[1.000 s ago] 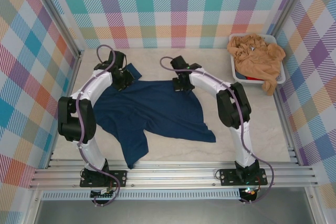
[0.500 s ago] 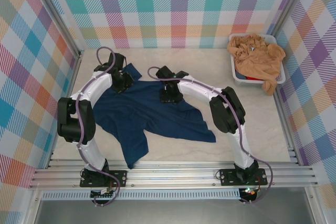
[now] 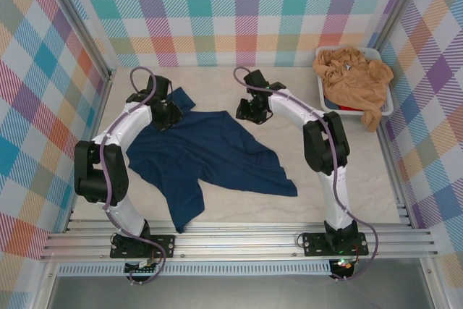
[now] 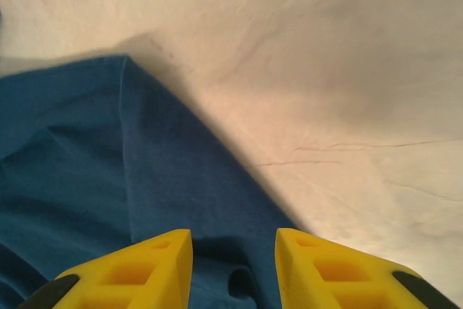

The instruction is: Fold and stack the t-shirts

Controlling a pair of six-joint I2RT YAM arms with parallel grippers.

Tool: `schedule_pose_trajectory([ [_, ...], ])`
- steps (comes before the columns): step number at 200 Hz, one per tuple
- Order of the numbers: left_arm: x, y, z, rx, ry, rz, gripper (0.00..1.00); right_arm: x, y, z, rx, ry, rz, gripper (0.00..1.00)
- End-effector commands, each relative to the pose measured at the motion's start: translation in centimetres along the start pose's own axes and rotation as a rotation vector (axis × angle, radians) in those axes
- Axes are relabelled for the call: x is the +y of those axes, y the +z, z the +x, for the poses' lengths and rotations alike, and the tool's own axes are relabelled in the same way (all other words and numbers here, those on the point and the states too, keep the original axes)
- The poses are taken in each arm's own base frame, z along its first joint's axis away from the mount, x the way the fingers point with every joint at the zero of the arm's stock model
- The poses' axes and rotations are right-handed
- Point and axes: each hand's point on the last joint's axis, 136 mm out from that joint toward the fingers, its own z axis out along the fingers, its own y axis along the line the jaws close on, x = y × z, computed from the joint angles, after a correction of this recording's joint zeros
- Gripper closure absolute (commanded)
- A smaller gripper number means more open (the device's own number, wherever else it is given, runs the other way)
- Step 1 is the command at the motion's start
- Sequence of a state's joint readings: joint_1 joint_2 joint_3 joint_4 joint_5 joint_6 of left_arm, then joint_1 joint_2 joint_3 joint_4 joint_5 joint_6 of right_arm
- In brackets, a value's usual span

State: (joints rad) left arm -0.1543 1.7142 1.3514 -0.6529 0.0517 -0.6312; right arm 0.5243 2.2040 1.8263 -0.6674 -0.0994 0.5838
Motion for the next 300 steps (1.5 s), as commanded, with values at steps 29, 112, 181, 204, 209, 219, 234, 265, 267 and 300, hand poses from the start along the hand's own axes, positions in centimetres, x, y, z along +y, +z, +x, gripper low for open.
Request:
schedule_pose_trajectory([
  [29,0.5,-0.2,0.2,0.012,0.005,-0.002,0.86,1.6,2.0,2.7,0.106,-0.052,-0.054,0.66],
  [112,-0.2,-0.2,0.0,0.018,0.004,0.023,0.86,-0.5,2.3,3.5,0.107,-0.091,0.041,0.62],
  [181,-1.2,-0.4,0.5,0.032,0.008,0.086,0.85,0.9,3.0,4.0,0.12,-0.084,0.0,0.75],
  [204,-4.5,-0.7,1.8,0.098,0.042,0.294,0.78,0.8,3.0,3.9,0.12,-0.086,0.005,0.76],
  [209,-5.2,-0.9,2.2,0.118,0.043,0.34,0.77,0.8,3.0,4.0,0.121,-0.088,0.007,0.77],
  [219,-6.2,-1.0,2.8,0.152,0.036,0.412,0.76,0.8,2.9,4.0,0.122,-0.089,0.005,0.78],
  [234,-6.5,-1.2,3.5,0.173,0.021,0.451,0.76,0.8,2.8,4.0,0.121,-0.088,0.004,0.81],
  [265,-6.2,-1.7,4.4,0.187,0.031,0.451,0.77,0.8,2.2,3.7,0.097,-0.081,0.013,0.98],
  [267,-6.1,-1.7,4.5,0.19,0.03,0.45,0.77,0.8,2.1,3.6,0.094,-0.081,0.013,0.99],
  [300,-5.8,-1.9,5.1,0.195,0.039,0.44,0.79,0.4,-0.2,2.3,0.029,-0.072,0.051,1.0],
])
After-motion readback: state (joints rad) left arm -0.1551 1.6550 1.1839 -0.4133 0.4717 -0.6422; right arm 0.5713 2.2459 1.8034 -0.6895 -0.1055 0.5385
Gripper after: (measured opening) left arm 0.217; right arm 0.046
